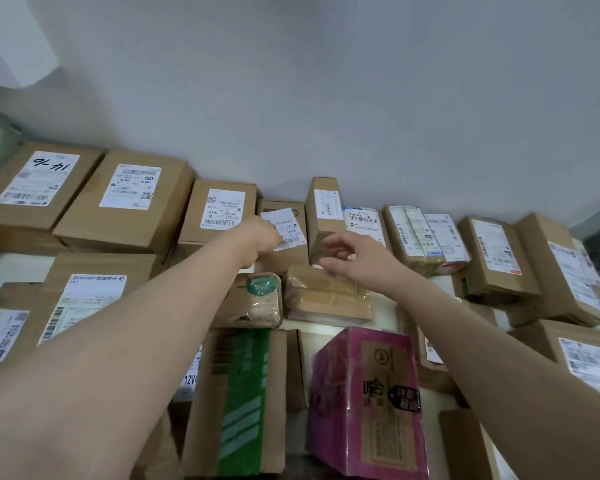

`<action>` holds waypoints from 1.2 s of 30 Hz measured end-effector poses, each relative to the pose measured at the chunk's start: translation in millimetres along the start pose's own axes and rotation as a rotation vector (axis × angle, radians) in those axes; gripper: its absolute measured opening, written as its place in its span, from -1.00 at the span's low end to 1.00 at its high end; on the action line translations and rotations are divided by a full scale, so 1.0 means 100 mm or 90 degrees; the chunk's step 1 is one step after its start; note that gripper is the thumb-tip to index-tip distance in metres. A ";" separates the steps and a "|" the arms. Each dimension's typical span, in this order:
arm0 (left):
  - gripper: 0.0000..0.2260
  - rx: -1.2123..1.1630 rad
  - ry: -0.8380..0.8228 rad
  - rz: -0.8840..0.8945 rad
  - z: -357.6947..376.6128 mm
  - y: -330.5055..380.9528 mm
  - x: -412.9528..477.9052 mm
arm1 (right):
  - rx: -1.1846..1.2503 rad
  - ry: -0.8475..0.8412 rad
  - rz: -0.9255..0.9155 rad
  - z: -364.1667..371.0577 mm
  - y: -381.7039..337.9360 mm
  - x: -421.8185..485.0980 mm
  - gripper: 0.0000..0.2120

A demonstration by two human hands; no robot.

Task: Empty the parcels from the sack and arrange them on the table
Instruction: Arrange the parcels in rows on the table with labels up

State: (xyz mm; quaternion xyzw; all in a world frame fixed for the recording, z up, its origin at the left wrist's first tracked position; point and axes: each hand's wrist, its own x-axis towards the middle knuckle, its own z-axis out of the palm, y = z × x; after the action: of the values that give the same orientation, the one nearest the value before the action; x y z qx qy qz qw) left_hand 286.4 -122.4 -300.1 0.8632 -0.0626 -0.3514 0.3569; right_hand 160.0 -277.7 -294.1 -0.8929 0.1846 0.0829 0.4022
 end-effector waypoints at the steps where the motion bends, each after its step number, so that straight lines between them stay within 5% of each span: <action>1: -0.67 0.023 0.016 0.023 0.00 0.03 -0.05 | -0.058 -0.059 -0.006 -0.01 0.04 -0.06 -0.41; 3: -0.60 0.028 0.032 0.055 0.02 0.04 -0.13 | -0.256 -0.161 0.000 0.04 0.14 -0.15 -0.12; 6: -0.60 0.030 0.051 0.094 0.06 0.03 -0.29 | -0.373 -0.151 0.010 0.17 0.25 -0.24 -0.04; 13: -0.65 0.005 0.117 0.172 0.09 0.25 -0.68 | -0.079 0.046 0.086 -0.30 0.26 -0.66 -0.29; 20: -0.61 -0.046 0.046 0.152 0.47 0.43 -1.10 | 0.221 0.233 0.245 -0.54 0.57 -1.09 -0.44; 27: -0.50 0.169 -0.083 0.193 0.91 0.50 -1.51 | 0.360 0.196 0.382 -0.26 0.84 -1.30 -0.39; 32: -0.32 0.416 -0.005 0.127 1.19 0.40 -1.72 | 0.279 0.216 0.413 -0.11 0.79 -1.31 -0.36; 36: -0.21 0.402 0.042 0.029 1.20 0.28 -1.77 | 0.295 0.203 0.408 -0.08 0.76 -1.26 -0.45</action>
State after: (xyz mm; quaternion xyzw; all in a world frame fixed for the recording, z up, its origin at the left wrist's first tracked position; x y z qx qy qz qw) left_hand 80.1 -148.6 -241.8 0.9406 -0.1761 -0.2788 0.0811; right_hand 14.1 -296.6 -304.0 -0.6782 0.5262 0.0206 0.5126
